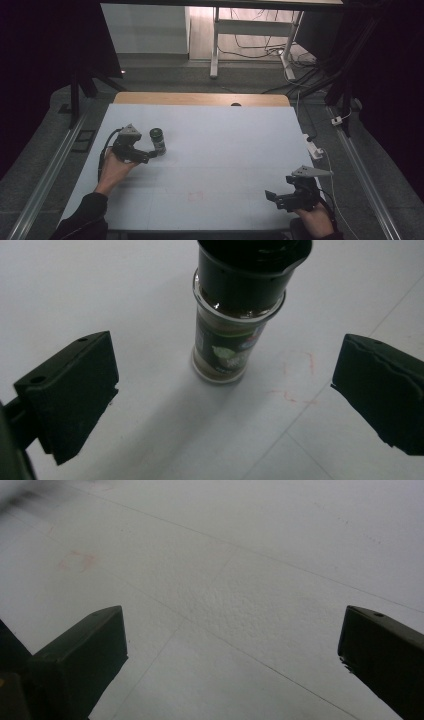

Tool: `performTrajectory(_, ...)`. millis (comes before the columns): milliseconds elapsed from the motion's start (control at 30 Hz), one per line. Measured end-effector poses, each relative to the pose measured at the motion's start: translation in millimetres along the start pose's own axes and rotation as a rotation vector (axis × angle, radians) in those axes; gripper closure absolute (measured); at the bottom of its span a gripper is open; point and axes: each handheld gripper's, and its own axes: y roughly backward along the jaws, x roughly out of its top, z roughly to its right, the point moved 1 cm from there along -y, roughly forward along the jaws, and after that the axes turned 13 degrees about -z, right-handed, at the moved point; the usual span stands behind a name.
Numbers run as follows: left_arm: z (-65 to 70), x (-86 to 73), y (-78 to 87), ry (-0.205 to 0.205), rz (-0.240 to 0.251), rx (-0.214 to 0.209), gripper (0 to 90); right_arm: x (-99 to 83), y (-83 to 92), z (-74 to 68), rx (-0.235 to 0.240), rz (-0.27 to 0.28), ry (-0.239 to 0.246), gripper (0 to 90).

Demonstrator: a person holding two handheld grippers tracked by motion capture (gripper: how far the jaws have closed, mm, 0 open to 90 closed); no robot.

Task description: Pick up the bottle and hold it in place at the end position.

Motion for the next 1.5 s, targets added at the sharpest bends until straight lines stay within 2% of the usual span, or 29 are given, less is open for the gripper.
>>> performTrajectory(233, -2.6, 8.6, -15.3, -0.007, -0.014, -0.009, 0.0, 0.0, -0.1, 0.1, 0.0, -0.001, 0.001, 0.0)
performTrajectory(300, -4.1, 9.8, -19.3, -0.004, -0.016, -0.026, 0.0, 0.0, -0.2, 0.1, 0.001, -0.001, 0.002, 0.0)
performTrajectory(533, -6.7, 13.4, -28.1, -0.027, -0.044, -0.013, 0.5, 0.2, -0.7, -0.2, 0.003, -0.005, 0.005, 0.0)
performTrajectory(667, -7.3, 14.7, -28.3, -0.054, -0.045, 0.006, 9.5, 0.2, -0.9, -0.2, 0.003, -0.006, 0.005, 0.0)
performTrajectory(800, -9.5, 14.6, -28.6, -0.072, -0.045, -0.009, 22.6, 0.3, -0.9, -0.2, 0.002, -0.008, 0.008, 0.0)
performTrajectory(833, -9.8, 14.6, -28.7, -0.075, -0.042, -0.01, 22.6, 0.3, -0.9, -0.2, 0.002, -0.008, 0.008, 0.0)
performTrajectory(967, -10.3, 15.7, -28.1, -0.09, -0.033, -0.033, 31.9, 0.3, -0.9, -0.2, 0.003, -0.009, 0.006, 0.0)
performTrajectory(1000, -10.2, 16.1, -28.1, -0.098, -0.033, -0.038, 37.0, 0.3, -0.9, -0.1, 0.002, -0.009, 0.007, 0.0)
performTrajectory(1067, -9.7, 16.5, -27.8, -0.103, -0.033, -0.038, 39.0, 0.3, -0.9, -0.1, 0.002, -0.009, 0.008, 0.0)
performTrajectory(1200, -7.9, 16.6, -27.1, -0.126, -0.033, -0.052, 52.2, 0.3, -0.8, -0.2, 0.003, -0.009, 0.007, 0.0)
performTrajectory(1500, -7.3, 17.4, -26.1, -0.116, -0.038, -0.039, 53.5, 0.1, -0.8, -0.3, 0.004, -0.007, 0.008, 0.0)
